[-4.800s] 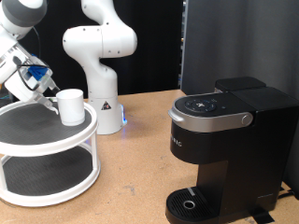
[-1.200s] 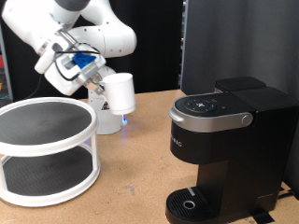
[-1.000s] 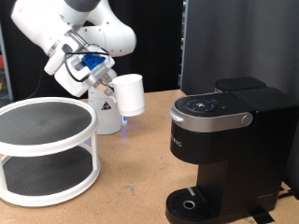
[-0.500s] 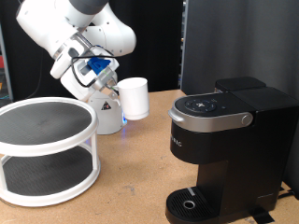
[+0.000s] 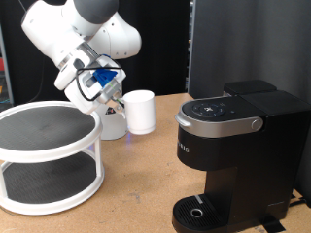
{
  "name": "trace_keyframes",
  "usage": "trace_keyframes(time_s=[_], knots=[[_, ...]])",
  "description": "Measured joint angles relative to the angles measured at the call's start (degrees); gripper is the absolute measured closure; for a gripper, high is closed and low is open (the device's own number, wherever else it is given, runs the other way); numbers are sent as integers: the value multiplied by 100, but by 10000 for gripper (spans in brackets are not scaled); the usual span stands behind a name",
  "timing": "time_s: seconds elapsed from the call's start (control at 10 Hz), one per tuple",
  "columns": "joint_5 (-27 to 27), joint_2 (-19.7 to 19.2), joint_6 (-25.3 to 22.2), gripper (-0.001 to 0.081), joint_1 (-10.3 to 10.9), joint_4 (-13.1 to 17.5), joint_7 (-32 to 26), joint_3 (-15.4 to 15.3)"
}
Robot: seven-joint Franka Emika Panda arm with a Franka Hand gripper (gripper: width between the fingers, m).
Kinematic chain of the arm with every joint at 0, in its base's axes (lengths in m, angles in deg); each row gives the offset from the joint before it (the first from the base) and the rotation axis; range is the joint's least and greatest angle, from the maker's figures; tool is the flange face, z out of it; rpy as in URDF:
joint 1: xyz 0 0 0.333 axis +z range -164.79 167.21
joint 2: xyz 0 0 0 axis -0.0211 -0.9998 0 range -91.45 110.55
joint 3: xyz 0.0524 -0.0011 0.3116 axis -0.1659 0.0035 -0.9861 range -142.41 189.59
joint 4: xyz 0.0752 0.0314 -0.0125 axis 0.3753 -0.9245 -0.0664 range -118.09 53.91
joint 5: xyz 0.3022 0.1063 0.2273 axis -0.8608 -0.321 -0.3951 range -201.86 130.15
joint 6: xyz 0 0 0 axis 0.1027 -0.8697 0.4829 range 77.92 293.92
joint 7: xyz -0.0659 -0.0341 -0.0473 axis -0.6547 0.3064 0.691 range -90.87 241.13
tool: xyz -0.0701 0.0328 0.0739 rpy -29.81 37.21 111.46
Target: Make a cup of coffee with the keurig machine
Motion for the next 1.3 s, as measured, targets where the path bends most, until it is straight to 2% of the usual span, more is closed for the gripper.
trace_keyframes(time_s=[0.5, 0.9, 1.3], knots=[[-691, -667, 685, 732, 462, -11, -539, 4], [-1795, -1379, 1072, 732, 851, 23, -1459, 19], [-2853, -2099, 1208, 732, 1056, 105, -2403, 9]])
